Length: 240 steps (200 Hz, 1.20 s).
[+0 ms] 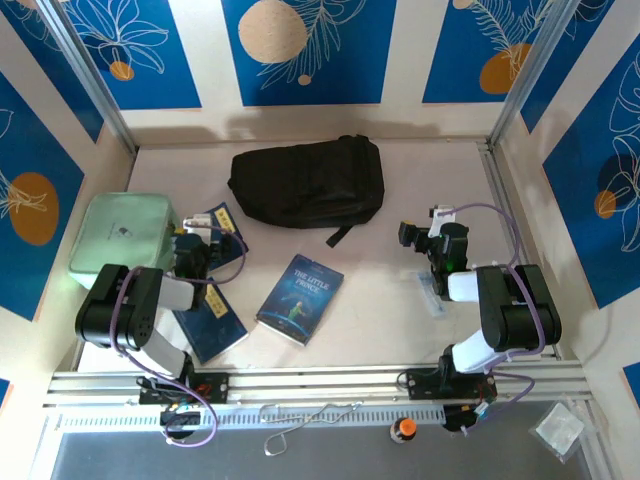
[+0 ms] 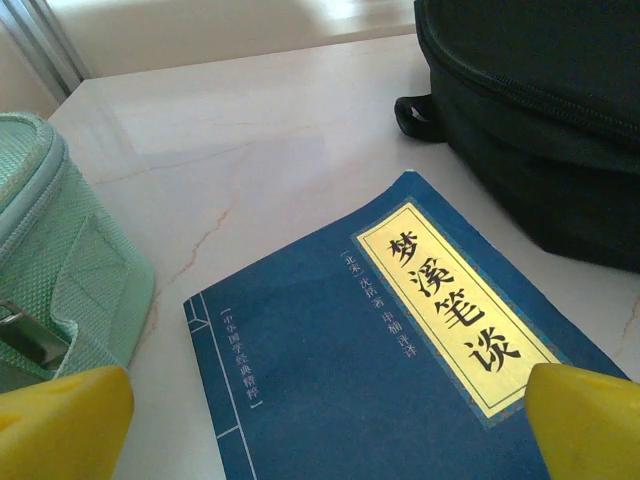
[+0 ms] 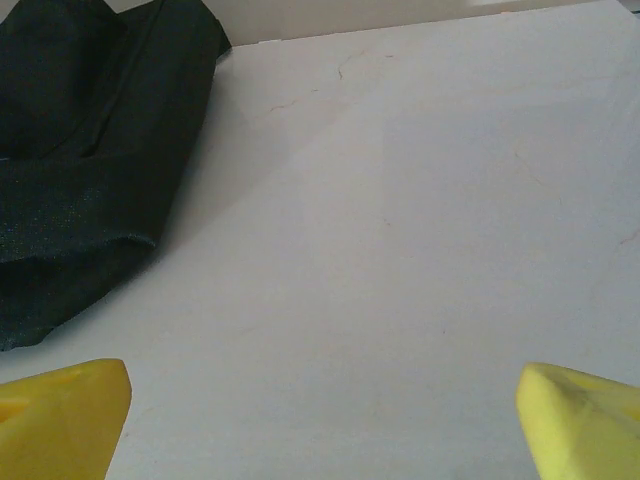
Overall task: Pack the student bag
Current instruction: Rotate the student bag at the top-center of the table.
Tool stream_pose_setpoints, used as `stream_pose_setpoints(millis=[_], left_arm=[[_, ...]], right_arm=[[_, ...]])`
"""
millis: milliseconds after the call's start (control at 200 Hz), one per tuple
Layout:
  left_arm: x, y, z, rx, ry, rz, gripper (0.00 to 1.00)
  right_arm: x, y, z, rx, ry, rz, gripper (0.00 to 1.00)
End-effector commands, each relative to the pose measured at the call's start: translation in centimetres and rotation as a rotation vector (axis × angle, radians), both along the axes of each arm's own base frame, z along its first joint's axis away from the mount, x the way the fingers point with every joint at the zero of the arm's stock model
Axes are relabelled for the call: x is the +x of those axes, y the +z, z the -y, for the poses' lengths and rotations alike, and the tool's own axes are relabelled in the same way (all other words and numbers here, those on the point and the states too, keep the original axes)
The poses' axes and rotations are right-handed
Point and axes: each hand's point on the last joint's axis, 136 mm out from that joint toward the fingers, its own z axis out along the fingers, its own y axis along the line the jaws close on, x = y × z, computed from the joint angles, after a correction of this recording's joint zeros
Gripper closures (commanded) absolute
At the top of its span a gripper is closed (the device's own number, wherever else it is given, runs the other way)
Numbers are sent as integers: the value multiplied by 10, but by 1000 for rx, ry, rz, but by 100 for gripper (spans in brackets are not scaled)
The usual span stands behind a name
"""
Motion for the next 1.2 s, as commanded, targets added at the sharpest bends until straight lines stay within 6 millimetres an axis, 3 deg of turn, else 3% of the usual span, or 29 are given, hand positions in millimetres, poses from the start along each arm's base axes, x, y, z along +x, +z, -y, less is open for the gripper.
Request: stream_pose_setpoints(millis=[0,1050,1195], left_arm=[[6,13,0,-7,-9,39,0],[5,13,-1,-10,-9,43,0],[-1,29,0,-12,-14,75,0]], right_arm=[[7,10,-1,-5,16,29,1],[6,11,-2,1,25,34,1],[5,29,4,-7,-17,18,1]])
